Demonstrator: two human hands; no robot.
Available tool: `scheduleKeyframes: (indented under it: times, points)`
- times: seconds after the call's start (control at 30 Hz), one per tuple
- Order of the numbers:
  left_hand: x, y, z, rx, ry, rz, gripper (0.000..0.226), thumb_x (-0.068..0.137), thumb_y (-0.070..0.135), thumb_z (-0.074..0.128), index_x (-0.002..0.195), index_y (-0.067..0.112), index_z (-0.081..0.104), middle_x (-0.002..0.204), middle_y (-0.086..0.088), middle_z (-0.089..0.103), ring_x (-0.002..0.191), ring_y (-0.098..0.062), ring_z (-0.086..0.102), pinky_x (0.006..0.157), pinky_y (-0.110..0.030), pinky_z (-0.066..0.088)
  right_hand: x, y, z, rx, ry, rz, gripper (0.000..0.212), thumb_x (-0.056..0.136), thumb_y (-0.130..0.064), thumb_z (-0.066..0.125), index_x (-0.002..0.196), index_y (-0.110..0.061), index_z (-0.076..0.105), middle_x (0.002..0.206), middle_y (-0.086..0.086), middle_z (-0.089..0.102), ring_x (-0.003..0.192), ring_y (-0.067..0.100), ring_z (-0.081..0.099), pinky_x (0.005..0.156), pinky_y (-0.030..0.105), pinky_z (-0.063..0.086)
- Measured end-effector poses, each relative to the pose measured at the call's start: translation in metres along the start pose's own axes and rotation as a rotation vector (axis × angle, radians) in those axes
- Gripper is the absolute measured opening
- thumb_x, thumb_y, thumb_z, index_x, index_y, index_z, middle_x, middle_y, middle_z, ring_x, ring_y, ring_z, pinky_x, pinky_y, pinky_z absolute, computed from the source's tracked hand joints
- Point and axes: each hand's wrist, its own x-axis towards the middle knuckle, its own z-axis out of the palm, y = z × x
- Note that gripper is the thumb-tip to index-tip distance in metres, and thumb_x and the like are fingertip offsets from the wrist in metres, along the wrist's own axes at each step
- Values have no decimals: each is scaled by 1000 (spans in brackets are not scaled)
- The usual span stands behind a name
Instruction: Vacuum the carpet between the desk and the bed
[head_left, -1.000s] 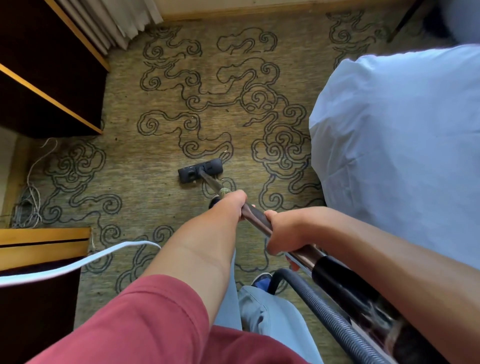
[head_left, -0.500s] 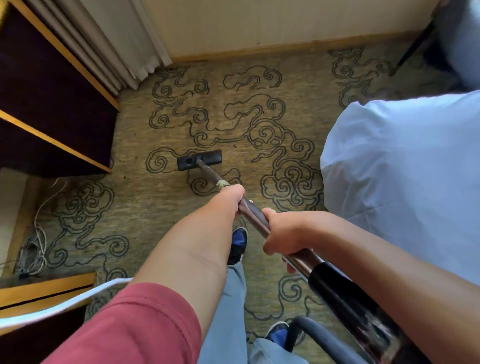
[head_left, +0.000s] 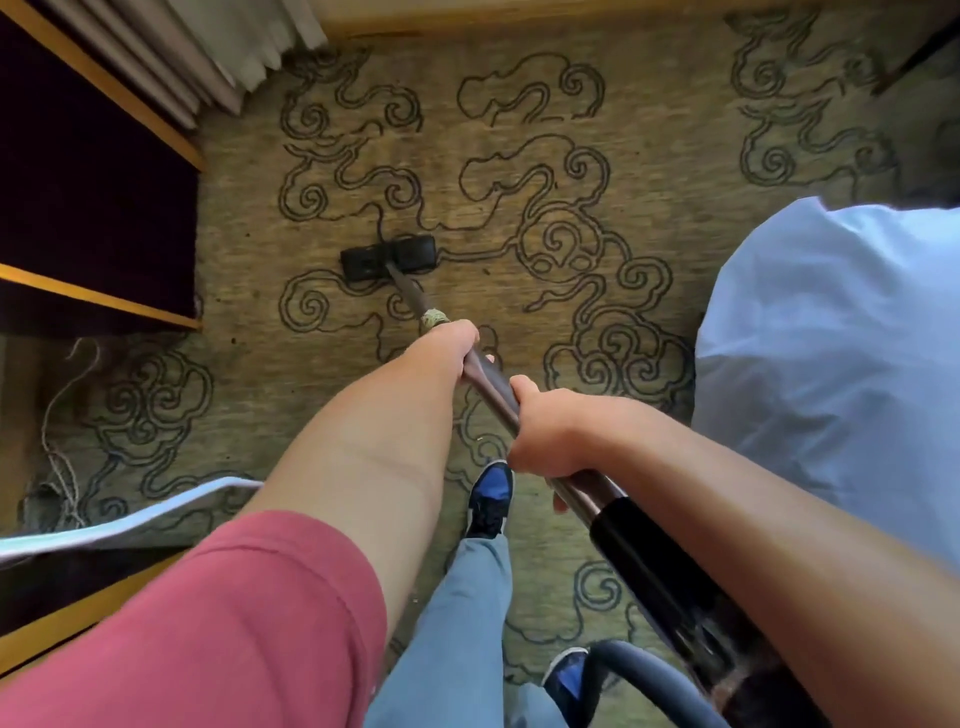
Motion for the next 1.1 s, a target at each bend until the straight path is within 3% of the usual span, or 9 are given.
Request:
scheduleKeyframes:
  times: [0.17,0.37,0.5,0.63,0.73,0.8,0.93,1.0,1.1]
  points:
    - [4,3,12,-32,19,0,37,100,25,43,127,2,55,127,-8,65,116,-28,62,108,-36,45,0,13,-10,65,-49,35,75,89,-11,52,152,-22,13,101,15,58,61,32,74,59,48,64]
    - [-6,1,20,-21,6,-1,41,101,28,41,130,2,51,131,-10,60,123,-29,57,114,-40,41,-9,20,-12,-2,-10,19,69,88,-17,55,148,-17,22,103,12,61,70,31,74,72,49,63]
    - [-29,-25,35,-8,-17,-32,40,104,33,40,130,3,47,105,-11,51,97,-27,51,91,-33,39,-33,36,11,0,-45,29,68,89,-16,54,148,-17,21,101,14,60,66,33,75,66,50,63]
    - [-46,-59,63,-135,-53,-104,34,102,30,44,123,5,47,106,-9,56,98,-26,58,96,-33,48,-54,67,38,-63,-26,38,72,87,-15,50,151,-18,18,96,12,61,61,29,74,63,46,64]
    - [-57,-87,89,-188,-82,-87,36,101,28,43,130,7,49,126,-3,60,115,-22,59,107,-33,48,-72,92,64,-49,-25,54,75,86,-14,50,152,-20,16,101,15,61,61,30,74,57,46,63]
    - [-67,-109,109,-209,-85,-79,28,102,26,43,122,8,51,128,-2,63,110,-20,60,100,-29,50,-85,110,85,-73,-12,56,72,84,-16,51,149,-20,20,101,13,60,65,30,74,62,46,64]
    - [-90,-154,141,-127,-88,-63,20,102,25,42,95,8,50,92,-4,57,80,-20,57,70,-27,50,-115,141,127,-78,-24,69,68,84,-18,51,146,-19,24,100,11,59,64,27,71,63,43,63]
    - [-100,-178,156,-118,-114,-47,17,102,22,43,94,8,49,93,-4,56,83,-21,57,76,-29,48,-129,156,147,-110,-22,77,69,85,-19,52,148,-18,23,104,10,60,67,26,69,66,43,60]
    - [-111,-211,179,-154,-139,-81,21,103,23,42,89,8,45,94,-6,56,91,-23,58,68,-29,47,-147,175,175,-153,-25,78,72,87,-20,53,151,-16,20,108,11,64,66,24,69,65,40,58]
